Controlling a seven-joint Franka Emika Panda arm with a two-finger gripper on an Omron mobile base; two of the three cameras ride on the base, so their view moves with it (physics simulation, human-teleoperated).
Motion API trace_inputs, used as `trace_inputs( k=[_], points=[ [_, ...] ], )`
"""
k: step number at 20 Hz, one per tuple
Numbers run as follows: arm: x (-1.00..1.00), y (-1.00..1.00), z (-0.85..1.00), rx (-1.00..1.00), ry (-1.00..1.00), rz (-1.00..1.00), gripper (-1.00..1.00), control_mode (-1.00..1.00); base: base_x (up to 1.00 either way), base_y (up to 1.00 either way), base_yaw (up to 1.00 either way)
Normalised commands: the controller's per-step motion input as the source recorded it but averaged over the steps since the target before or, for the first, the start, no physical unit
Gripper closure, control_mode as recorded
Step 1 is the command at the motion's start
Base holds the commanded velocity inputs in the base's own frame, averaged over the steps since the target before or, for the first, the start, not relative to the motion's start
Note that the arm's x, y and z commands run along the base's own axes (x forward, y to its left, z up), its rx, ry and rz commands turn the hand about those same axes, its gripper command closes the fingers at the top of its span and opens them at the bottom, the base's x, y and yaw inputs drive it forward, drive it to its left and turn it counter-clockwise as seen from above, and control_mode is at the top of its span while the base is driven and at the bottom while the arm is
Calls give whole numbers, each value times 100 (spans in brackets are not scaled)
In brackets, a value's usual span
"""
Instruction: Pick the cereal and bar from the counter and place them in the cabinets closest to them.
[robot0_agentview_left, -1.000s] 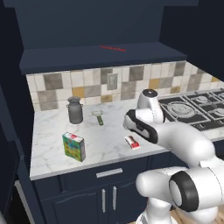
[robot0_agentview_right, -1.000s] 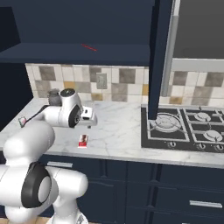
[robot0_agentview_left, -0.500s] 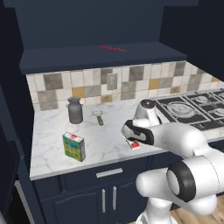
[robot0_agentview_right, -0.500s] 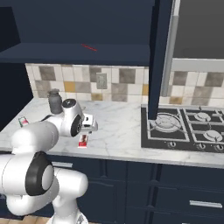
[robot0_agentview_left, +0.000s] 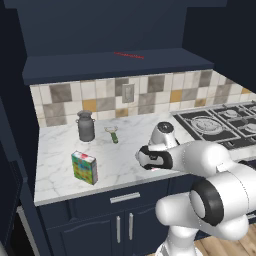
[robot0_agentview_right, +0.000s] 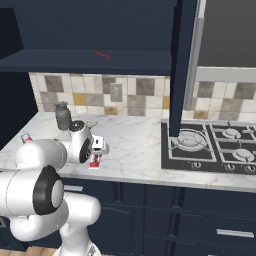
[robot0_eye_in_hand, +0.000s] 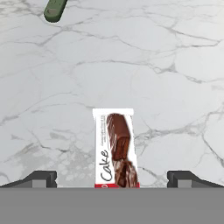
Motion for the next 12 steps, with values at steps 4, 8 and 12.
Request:
trace_inputs(
  k=[4,8,12],
  points=[
    [1,0,0,0,0,0,-100,-100,0,0,0],
    [8,0,-11,1,0,0,-100,-100,0,0,0],
    [10,0,-21,2,0,0,-100,-100,0,0,0]
  ],
)
